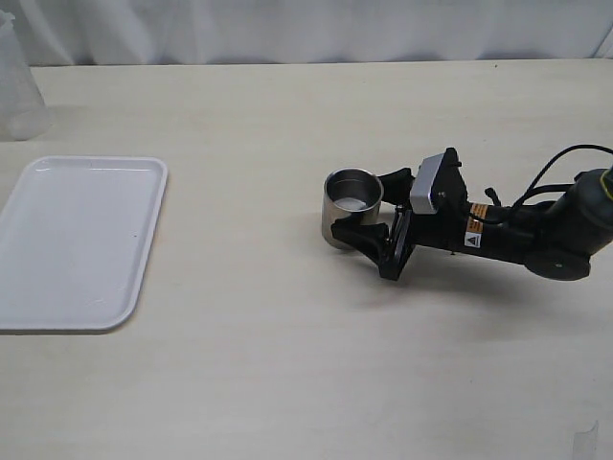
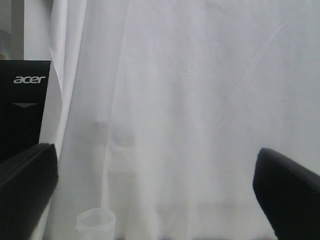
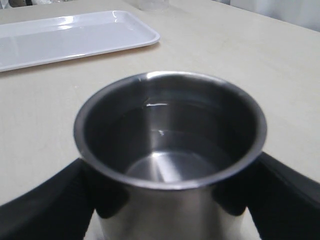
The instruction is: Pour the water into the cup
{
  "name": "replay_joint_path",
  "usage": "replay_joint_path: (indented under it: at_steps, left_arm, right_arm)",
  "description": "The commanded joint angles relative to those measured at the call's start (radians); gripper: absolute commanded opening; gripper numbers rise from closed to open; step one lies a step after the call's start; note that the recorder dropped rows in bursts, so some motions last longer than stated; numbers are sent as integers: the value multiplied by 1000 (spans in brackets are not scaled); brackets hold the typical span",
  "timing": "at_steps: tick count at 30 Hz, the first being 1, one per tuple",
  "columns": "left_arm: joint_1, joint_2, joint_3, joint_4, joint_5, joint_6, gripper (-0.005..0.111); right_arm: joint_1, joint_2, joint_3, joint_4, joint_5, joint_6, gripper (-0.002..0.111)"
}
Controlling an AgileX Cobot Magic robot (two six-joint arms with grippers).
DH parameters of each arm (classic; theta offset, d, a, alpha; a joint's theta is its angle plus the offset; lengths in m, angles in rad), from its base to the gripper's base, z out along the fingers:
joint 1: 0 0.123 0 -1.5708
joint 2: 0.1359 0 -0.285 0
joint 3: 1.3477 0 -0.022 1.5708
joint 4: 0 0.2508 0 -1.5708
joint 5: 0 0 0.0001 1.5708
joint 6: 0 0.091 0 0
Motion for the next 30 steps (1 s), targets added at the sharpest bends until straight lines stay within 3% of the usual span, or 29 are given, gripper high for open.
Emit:
replay_joint_path:
  at_steps: [1, 6, 18, 30]
  left_arm:
    - [-9, -4, 6, -131, 3, 167, 105]
    - [-9, -4, 6, -317, 3, 411, 105]
    - [-9, -118, 208, -281, -9, 424, 105]
    - [-9, -122, 397, -269, -148, 424, 105]
  right_arm:
    - [0, -3, -6, -4, -19, 0, 4]
    - [0, -3, -6, -4, -19, 0, 4]
    - [0, -3, -6, -4, -19, 0, 4]
    - [0, -3, -6, -4, -19, 0, 4]
